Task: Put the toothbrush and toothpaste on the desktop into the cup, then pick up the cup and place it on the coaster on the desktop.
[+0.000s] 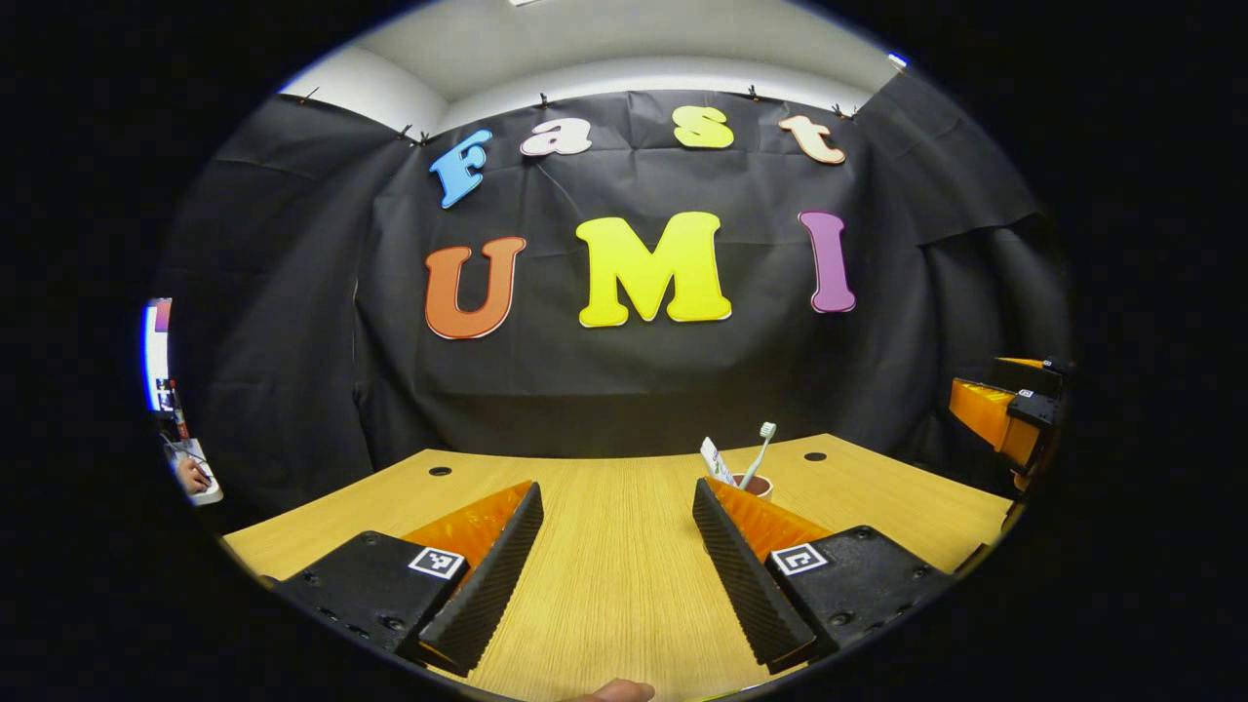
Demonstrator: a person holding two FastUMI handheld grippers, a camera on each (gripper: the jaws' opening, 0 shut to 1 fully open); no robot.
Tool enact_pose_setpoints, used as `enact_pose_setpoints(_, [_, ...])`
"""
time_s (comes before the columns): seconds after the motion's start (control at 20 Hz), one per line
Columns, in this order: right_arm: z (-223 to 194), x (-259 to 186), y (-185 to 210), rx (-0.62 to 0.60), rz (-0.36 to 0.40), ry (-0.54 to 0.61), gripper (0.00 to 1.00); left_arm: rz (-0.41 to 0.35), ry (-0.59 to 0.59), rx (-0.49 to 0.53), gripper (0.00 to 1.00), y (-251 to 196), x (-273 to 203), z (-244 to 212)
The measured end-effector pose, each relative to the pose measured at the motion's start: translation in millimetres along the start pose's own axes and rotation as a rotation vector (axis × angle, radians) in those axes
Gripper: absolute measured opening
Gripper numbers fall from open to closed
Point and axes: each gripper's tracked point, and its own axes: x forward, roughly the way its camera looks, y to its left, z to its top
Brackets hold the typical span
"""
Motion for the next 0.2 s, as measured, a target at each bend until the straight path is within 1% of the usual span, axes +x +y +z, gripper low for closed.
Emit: enact_pose_setpoints(0.2, [-8.2,-7.0,-3.0,0.032,-0.001,0.027,0.94,-0.004,0.008,-0.005,0.98,0.8,-11.9,-4.9])
